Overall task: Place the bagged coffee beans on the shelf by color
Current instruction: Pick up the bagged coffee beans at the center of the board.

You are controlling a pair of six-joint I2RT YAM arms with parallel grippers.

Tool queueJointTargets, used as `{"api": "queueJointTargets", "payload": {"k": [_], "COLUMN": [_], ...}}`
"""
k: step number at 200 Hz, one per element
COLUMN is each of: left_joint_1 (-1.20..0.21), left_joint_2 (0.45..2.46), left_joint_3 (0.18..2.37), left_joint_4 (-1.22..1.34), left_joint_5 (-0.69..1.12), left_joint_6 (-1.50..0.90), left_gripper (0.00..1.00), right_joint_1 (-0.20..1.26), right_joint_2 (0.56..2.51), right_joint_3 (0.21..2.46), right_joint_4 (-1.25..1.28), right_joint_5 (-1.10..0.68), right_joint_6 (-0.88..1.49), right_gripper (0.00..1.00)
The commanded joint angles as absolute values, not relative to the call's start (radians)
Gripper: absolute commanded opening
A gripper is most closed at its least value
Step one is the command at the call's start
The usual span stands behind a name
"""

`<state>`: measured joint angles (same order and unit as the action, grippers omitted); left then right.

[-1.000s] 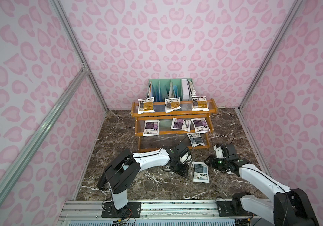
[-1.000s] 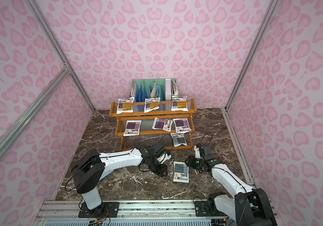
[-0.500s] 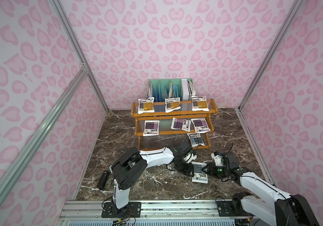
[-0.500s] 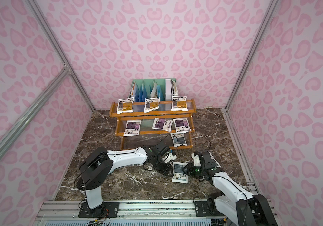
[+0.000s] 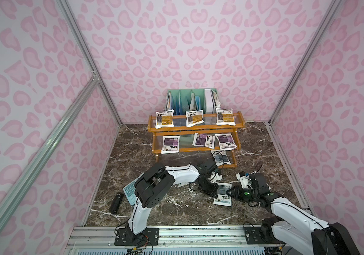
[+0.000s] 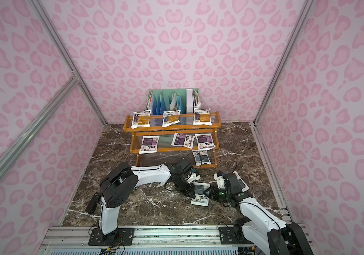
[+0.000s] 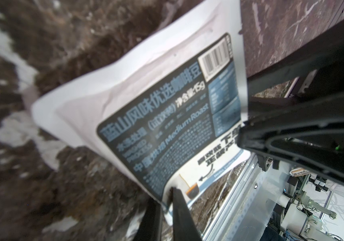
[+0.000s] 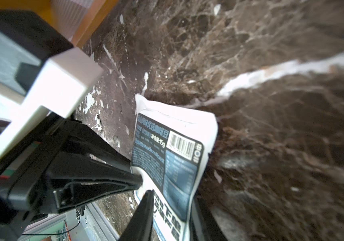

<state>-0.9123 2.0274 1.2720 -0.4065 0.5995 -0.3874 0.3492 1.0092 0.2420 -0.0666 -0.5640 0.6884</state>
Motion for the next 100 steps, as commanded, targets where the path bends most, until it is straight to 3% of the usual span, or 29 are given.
{"api": "queueJointTargets", "payload": {"k": [1,17,46,63,74,100], "left_joint_1": [-0.907,-0.904,-0.896,-0.868,-0.822,-0.739], "left_joint_2": [2.013,2.001,1.954,1.898,1.859,1.739], "left_joint_3": [1.261,1.248,1.213,1.162,1.101,0.923], "left_joint_4": [-0.376,-0.369,-0.361,-0.332,-0.266,-0.034], "left_joint_5": [0.6,0.591,0.547,0.527,0.567,0.638], "left_joint_6": [-0.384,-0.388,-0.399,-0.443,-0.509,-0.64], "left_gripper": [0.06,0.0,0.0,0.21,0.4,0.57], "right_joint_1": [0.368,0.376,0.388,0.39,0.39,0.39], "right_joint_2": [1.031,1.055,1.051,1.008,0.972,0.892], "right_joint_3": [0.247,0.253,0.271,0.276,0.278,0.283], "right_joint_4": [0.01,0.021,-0.001,-0.012,-0.02,-0.001], "right_joint_5": [-0.584,-0.585,-0.548,-0.535,-0.531,-0.565], "right_joint_6": [0.702,0.701,0.695,0.693,0.692,0.699], "right_gripper": [0.33,0.29,0.05,0.0,0.0,0.0]}}
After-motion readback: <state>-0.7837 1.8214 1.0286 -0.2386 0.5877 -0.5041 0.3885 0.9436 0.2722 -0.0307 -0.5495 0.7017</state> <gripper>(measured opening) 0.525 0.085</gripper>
